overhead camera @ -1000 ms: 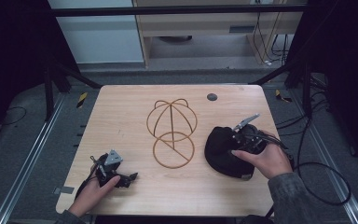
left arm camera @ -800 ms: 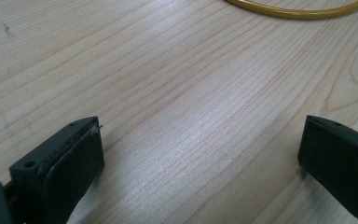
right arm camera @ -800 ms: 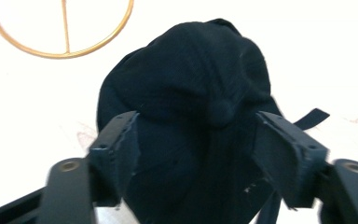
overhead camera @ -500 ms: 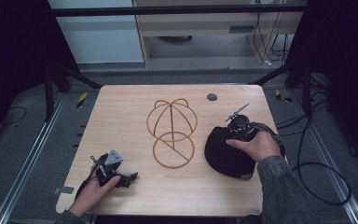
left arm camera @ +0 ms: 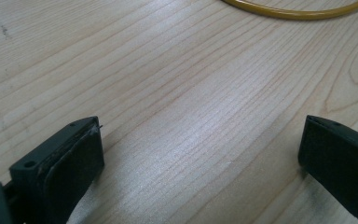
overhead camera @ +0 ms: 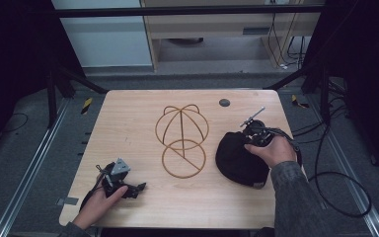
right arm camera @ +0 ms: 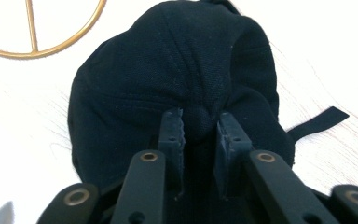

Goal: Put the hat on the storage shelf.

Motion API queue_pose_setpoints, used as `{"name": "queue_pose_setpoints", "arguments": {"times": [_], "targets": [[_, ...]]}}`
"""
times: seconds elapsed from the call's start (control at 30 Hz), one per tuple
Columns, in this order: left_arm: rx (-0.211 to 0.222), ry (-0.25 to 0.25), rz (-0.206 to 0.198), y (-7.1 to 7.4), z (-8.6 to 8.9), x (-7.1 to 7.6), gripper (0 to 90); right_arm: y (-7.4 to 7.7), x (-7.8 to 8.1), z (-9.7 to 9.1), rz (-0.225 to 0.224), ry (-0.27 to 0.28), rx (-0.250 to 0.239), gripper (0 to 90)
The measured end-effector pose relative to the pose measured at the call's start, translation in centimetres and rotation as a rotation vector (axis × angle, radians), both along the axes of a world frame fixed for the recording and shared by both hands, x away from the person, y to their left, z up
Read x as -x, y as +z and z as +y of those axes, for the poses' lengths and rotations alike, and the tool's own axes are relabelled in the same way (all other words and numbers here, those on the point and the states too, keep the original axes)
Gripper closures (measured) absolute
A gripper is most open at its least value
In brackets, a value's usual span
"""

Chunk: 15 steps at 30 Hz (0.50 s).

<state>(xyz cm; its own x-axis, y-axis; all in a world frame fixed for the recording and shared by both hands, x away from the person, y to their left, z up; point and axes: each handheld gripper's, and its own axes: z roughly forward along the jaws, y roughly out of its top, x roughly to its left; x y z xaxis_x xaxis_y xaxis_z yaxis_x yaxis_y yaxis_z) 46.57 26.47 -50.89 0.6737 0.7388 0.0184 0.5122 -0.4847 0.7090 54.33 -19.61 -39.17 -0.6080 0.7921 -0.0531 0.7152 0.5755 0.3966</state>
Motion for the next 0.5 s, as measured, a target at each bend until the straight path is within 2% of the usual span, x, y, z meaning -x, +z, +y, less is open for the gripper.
{"name": "queue_pose_setpoints", "arguments": {"times": [0.2, 0.5], "targets": [[0.0, 0.0, 0.0, 0.0, 0.0, 0.0, 0.0, 1.3, 0.7, -0.5, -0.021, 0.005, -0.031, 76.8], [0.004, 0.003, -0.001, 0.0, 0.0, 0.0, 0.0, 5.3, 2.4, -1.0, -0.07, 0.041, -0.076, 76.8]]}}
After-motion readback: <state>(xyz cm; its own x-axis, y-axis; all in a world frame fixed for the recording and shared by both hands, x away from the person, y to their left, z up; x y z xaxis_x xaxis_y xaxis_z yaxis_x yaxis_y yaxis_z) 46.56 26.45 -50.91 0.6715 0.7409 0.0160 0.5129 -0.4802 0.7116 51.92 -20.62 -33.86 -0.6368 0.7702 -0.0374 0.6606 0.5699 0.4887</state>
